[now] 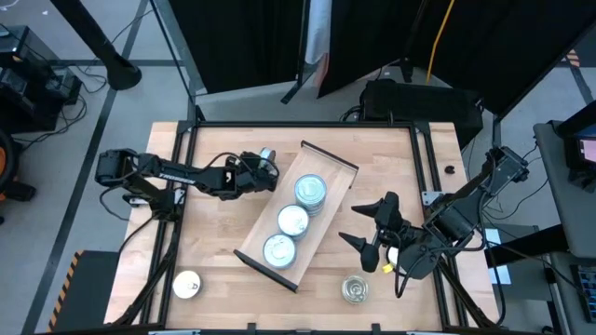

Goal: Stack canned seafood by type on shelf
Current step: Stack the green tuna can on top of the other green tuna can

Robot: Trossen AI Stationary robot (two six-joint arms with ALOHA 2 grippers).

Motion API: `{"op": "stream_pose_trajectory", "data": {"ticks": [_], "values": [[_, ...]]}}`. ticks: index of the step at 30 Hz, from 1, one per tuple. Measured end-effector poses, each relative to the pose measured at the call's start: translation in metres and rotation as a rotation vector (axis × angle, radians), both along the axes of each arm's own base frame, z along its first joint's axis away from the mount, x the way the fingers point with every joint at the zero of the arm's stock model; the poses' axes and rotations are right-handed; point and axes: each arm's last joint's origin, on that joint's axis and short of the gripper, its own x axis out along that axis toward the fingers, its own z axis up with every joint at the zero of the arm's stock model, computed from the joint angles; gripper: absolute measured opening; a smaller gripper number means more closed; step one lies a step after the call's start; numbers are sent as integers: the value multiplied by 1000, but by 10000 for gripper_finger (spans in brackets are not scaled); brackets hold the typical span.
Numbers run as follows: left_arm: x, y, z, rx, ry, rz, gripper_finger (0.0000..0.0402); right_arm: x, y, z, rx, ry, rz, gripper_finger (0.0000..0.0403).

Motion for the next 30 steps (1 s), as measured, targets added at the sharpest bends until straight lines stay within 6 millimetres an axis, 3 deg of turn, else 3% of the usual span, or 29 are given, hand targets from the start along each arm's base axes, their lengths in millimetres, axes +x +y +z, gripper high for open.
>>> {"op": "stream_pose_trajectory", "data": {"ticks": [1,6,10,16,21,24,27,30], "values": [[0,0,0,4,9,-8,149,0,0,0,-3,1,1,357],[-3,0,3,27,65,-50,146,0,0,0,-26,10,11,357],[-15,-6,26,22,126,-101,146,0,0,0,-52,20,21,357],[-54,-27,112,34,42,-244,146,0,0,0,-119,50,41,357],[-88,-43,195,116,-289,-568,146,-1,-1,-2,-196,91,68,357],[-102,-48,232,116,-484,-765,146,-1,-1,-2,-232,107,82,357],[-102,-52,262,127,-665,-870,146,-1,-1,-2,-253,116,91,357],[-82,-54,278,135,-824,-918,146,-1,-1,-2,-257,119,98,357]]}}
